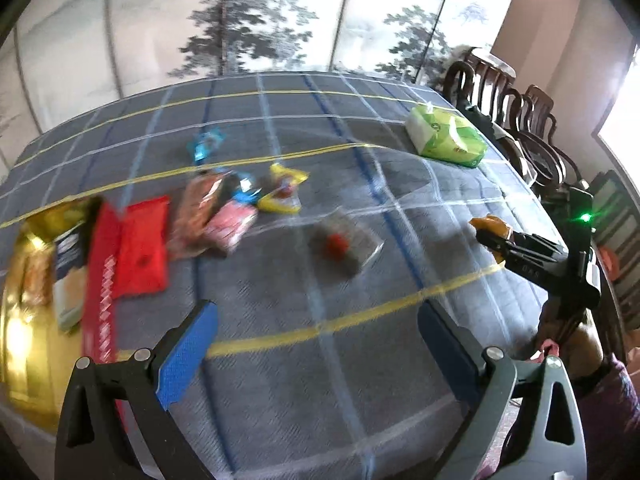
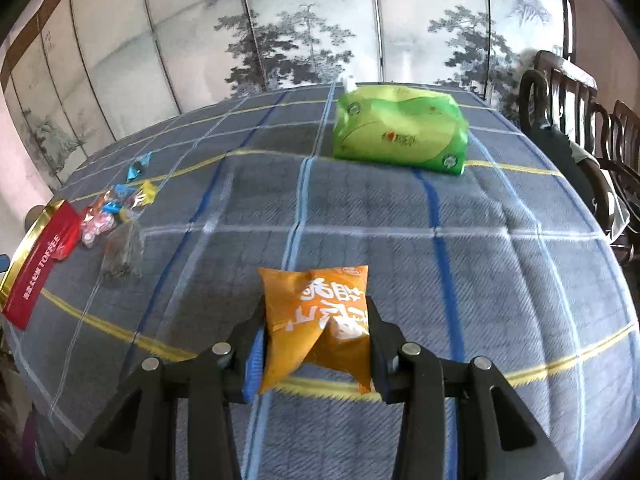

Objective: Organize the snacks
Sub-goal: 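Grasp the grey seaweed bag with the left gripper while the right holds the orange bag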

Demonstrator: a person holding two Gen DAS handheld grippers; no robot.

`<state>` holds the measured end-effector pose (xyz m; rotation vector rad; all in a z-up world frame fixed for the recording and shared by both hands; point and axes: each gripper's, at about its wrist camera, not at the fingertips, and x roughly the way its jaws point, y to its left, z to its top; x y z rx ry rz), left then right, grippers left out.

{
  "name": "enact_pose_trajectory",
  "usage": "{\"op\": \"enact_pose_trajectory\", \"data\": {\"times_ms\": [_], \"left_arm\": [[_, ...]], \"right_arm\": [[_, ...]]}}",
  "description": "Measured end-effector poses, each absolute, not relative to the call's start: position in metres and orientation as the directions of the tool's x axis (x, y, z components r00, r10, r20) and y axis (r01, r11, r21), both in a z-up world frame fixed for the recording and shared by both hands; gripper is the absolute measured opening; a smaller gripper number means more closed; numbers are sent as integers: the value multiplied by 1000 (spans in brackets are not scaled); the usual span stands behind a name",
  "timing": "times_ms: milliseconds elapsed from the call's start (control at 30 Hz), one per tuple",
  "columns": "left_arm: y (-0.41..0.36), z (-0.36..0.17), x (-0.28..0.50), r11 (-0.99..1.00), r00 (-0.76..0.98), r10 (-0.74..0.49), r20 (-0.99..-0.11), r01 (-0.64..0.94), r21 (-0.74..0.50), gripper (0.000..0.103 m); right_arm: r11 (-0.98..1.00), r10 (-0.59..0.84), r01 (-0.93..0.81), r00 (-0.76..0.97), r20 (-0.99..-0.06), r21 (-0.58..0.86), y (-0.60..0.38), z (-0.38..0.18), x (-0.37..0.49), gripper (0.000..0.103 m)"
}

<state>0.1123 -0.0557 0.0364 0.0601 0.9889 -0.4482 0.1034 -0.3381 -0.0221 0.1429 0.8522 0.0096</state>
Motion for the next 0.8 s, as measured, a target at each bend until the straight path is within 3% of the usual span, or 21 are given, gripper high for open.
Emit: {"op": "enact_pose_trajectory", "data": {"times_ms": [333,400,500,633,800], "left_arm": [[-108,4,179,930,405,-275,-872,343,-134,83],[-115,-6,189,938,381,-258,-888,321,-135,71],[-120,-20,202,950,343,-238,-909,278,-144,64],[-123,-29,208,955,326,-247,-912,241,-172,58],[-133,-37,211,965,326,-196,-925,234,-122,55]], "right_arm": [[977,105,58,700,-706,203,-352,-21,113,43],[977,113,50,703,-702,208,-351,-21,112,43],[973,127,48,710,-693,228,-353,-22,112,43],[965,143,48,723,-676,256,-357,-21,110,43],[962,156,43,729,-667,271,-358,-21,110,43]]}}
